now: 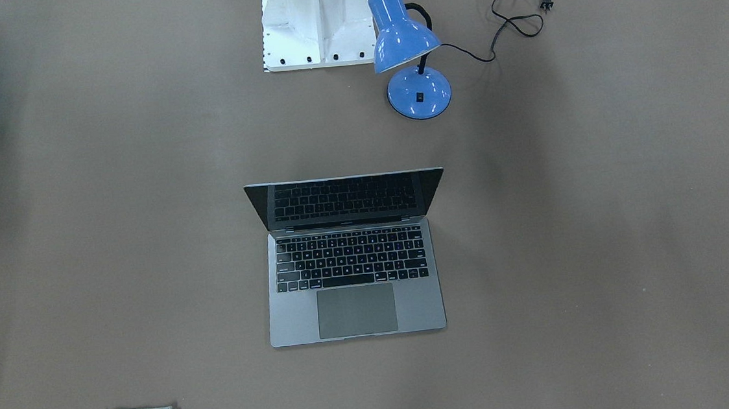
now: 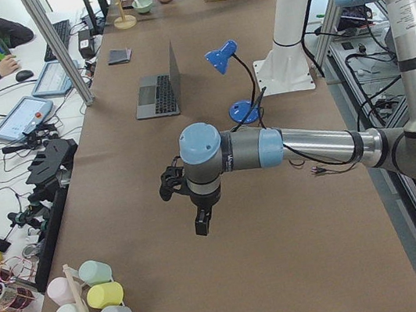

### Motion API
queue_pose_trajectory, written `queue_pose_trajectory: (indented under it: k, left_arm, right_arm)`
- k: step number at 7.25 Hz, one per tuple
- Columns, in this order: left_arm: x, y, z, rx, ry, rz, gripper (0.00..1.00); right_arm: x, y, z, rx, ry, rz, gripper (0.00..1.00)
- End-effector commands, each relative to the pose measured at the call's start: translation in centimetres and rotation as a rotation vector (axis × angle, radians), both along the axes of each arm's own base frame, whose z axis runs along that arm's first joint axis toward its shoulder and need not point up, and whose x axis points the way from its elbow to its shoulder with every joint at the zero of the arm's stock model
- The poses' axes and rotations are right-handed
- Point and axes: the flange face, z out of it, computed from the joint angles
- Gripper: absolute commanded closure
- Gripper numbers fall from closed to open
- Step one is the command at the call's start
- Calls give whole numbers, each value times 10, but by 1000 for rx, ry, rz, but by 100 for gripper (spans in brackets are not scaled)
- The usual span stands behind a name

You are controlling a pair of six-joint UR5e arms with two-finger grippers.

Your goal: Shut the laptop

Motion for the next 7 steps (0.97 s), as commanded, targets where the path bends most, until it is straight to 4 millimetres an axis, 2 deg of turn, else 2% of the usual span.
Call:
queue_pose_trajectory:
  k: [1,2,3,4,5,6,7]
  left_arm:
    - [1,0,-4,8,1,1,2]
    - [1,-2,-8,14,0,-3,2]
    - [2,-7,-15,27,1,-2,2]
    - [2,-9,-31,66,-1,-2,2]
    - [1,-11,-64,196,-2,-4,2]
    - [-1,-25,-69,336,-15,-7,2]
    - [-2,-46,-54,403,-10,-4,2]
  right_arm:
    - [-1,-2,-16,33,-7,-2,0]
    - [-2,-4,-36,89,-21,0,0]
    - [-2,-7,-48,160,-32,3,0]
    - [-2,-11,-63,286,-49,7,0]
    - [-2,-14,-74,381,-62,11,0]
    - [-3,-14,-80,421,-78,9,0]
    - [-4,-11,-80,418,-106,0,0]
